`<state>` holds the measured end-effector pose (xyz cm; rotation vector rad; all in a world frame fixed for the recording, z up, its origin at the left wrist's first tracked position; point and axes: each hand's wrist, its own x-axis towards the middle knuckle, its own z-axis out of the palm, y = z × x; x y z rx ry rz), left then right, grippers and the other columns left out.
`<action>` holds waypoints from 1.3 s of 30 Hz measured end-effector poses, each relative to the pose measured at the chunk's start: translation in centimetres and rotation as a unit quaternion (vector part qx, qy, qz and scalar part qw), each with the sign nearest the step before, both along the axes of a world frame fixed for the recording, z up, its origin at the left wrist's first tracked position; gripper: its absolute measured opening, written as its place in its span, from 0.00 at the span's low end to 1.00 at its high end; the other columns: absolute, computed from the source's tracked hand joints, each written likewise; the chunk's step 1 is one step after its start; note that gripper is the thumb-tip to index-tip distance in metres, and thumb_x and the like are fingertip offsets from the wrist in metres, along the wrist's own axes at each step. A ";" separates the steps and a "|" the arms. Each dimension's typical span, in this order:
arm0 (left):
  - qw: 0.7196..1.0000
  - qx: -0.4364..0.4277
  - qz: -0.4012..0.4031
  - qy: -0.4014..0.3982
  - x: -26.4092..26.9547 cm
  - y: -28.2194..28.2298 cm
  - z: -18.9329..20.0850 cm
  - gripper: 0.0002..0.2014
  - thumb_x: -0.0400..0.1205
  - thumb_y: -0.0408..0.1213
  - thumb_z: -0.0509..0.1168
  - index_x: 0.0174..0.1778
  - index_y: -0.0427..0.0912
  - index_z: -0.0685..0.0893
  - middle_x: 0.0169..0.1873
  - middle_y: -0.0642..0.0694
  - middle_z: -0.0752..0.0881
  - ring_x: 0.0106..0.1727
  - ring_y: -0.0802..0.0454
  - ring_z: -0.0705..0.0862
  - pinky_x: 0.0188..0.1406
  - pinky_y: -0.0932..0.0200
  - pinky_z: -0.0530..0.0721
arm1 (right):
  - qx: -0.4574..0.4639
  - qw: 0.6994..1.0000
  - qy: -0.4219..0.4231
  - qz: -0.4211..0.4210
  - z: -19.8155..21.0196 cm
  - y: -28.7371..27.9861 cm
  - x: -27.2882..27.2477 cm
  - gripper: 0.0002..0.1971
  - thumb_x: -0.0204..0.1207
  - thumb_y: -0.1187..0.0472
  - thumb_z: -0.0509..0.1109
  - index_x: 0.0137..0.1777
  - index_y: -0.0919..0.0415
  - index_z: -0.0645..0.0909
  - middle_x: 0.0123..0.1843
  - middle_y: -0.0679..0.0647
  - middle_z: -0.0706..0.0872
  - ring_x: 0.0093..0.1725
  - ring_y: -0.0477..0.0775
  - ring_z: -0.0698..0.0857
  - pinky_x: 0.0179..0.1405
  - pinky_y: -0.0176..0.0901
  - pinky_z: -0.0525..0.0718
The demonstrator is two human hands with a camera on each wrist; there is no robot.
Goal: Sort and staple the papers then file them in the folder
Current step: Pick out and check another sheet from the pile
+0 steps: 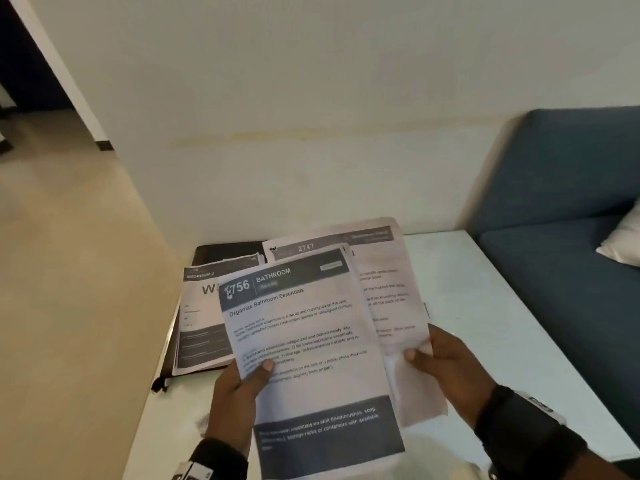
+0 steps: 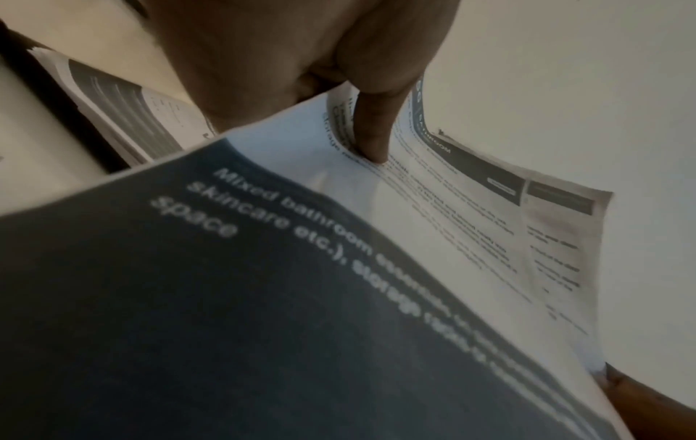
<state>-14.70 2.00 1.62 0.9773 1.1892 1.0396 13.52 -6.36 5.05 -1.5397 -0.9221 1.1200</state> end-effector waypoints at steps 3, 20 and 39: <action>1.000 -0.007 -0.004 0.024 0.1 -0.7 -0.6 0.07 0.84 0.30 0.66 0.55 0.42 0.87 0.48 0.49 0.93 0.48 0.49 0.91 0.43 0.58 0.85 | -0.006 0.998 0.027 0.049 -0.4 -0.7 -2.1 0.13 0.84 0.58 0.65 0.65 0.54 0.84 0.60 0.46 0.90 0.62 0.48 0.88 0.65 0.50 0.83; 0.992 0.098 -0.067 0.049 0.8 -1.7 -2.3 0.20 0.80 0.32 0.68 0.70 0.46 0.79 0.60 0.54 0.89 0.61 0.59 0.85 0.57 0.62 0.85 | 0.008 0.995 -0.092 -0.032 -5.4 0.1 -4.3 0.09 0.70 0.59 0.80 0.40 0.42 0.88 0.40 0.44 0.91 0.44 0.48 0.90 0.45 0.46 0.88; 0.991 0.094 0.027 0.093 1.4 -2.0 -3.1 0.10 0.81 0.30 0.69 0.56 0.46 0.85 0.50 0.60 0.87 0.51 0.62 0.85 0.55 0.57 0.81 | -0.084 0.987 0.071 -0.115 -7.8 2.8 -2.5 0.25 0.84 0.38 0.55 0.56 0.57 0.83 0.51 0.55 0.90 0.48 0.55 0.87 0.43 0.46 0.84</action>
